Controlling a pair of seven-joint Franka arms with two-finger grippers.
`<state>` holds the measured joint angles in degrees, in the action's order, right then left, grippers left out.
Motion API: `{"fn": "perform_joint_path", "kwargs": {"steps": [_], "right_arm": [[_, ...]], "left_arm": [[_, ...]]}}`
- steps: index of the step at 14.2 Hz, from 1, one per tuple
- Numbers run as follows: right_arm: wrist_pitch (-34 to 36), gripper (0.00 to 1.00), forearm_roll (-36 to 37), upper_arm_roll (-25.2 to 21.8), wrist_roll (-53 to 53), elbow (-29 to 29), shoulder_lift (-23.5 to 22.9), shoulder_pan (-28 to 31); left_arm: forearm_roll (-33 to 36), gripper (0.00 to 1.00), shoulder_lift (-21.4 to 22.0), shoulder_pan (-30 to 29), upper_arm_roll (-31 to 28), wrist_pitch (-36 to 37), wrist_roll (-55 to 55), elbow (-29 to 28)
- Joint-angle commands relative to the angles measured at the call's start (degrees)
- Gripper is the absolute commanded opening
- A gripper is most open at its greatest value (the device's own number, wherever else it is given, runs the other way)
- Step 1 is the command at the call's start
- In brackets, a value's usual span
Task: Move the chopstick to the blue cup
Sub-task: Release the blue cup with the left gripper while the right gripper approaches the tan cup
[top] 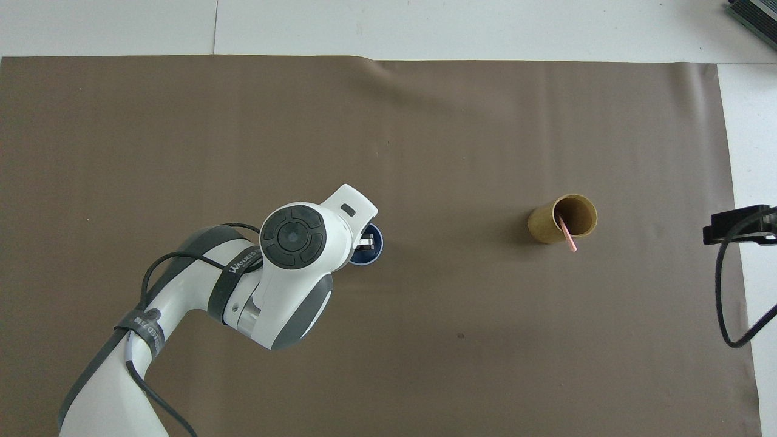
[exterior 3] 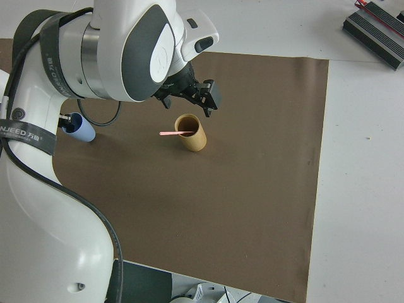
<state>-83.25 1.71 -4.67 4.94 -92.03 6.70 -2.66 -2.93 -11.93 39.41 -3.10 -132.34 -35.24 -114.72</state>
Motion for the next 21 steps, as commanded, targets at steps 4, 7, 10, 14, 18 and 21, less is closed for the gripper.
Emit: {"fn": "perform_joint_path", "kwargs": {"steps": [4, 7, 10, 14, 18, 21], "right_arm": [[-0.4, 1.0, -1.0, 0.0, 0.5, -2.0, 1.7, 0.5], [-0.5, 1.0, -0.9, 0.0, -0.2, -2.4, 1.9, 0.5], [-0.7, 1.0, -1.0, 0.1, 1.3, -3.3, 2.2, -0.2], [-2.0, 1.0, -2.5, 0.1, 3.9, -3.2, 0.6, -0.2], [-5.1, 1.0, -6.0, 0.5, 14.6, -3.2, -4.3, -1.6], [-7.4, 1.0, -12.8, 0.4, 22.1, -3.1, -8.4, -1.6]], "left_arm": [[1.1, 0.94, -0.9, 1.8, -0.9, -3.5, 0.5, -0.9], [1.1, 1.0, 2.4, 0.2, -1.0, -1.6, 3.1, -0.2], [1.1, 1.0, 8.4, -2.8, -1.4, 8.4, 9.6, -0.3], [1.1, 1.0, 14.9, -10.1, -1.5, 17.0, 19.2, -0.7], [1.1, 1.0, 16.6, -19.6, -1.6, 21.8, 33.1, 2.4], [1.2, 1.0, 15.8, -24.1, -1.6, 30.2, 37.7, 11.5]]}}
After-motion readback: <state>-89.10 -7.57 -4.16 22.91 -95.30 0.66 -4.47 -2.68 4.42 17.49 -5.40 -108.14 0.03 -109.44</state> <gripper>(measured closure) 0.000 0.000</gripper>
